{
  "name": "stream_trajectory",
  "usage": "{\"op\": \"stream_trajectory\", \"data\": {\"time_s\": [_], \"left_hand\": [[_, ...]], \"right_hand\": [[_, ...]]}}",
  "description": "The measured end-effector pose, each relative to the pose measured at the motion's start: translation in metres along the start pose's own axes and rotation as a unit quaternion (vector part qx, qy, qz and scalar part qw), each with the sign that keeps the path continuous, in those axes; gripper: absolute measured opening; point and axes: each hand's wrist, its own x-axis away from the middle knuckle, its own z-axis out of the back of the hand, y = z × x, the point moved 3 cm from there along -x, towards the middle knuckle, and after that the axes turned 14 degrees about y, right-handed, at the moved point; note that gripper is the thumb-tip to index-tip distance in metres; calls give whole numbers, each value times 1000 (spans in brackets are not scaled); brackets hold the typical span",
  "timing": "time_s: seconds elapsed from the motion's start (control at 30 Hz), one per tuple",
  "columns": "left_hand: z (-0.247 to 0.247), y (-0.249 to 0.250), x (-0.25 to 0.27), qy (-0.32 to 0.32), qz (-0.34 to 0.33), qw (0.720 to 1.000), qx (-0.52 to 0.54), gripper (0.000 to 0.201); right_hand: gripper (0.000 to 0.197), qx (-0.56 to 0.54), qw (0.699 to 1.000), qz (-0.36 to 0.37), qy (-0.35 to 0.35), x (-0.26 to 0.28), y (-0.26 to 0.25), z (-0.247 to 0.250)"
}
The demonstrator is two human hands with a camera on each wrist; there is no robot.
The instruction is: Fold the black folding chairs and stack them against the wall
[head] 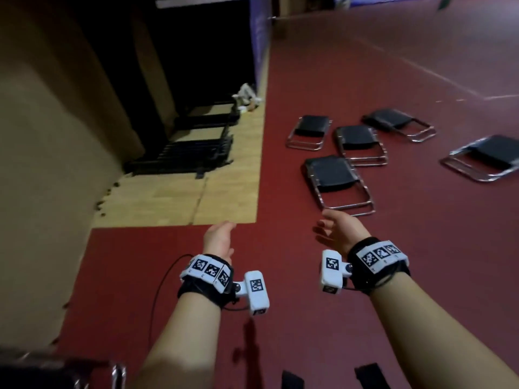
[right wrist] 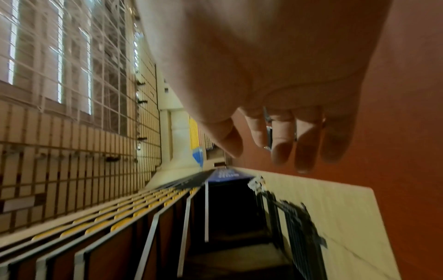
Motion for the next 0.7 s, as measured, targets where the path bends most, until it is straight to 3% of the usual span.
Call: {"op": "stream_trajectory", "data": {"time_s": [0.17,0.33,0.5,0.7], "left_hand": [[-116,14,-2,-33,-31,998,-49,30],[-201,17,-40,-62,-25,995,-76,26],[-282,34,-111,-96,-7,991,-96,21],[-369,97,-236,-115,-8,989,-96,20]], "right_hand": [[26,-41,996,30,77,-58,-46,67],[36,-57,990,14,129,-123,-64,85],[39,-59,986,15,158,-204,-96,64],[38,-57,981,23,183,-320,-158,-17]]}}
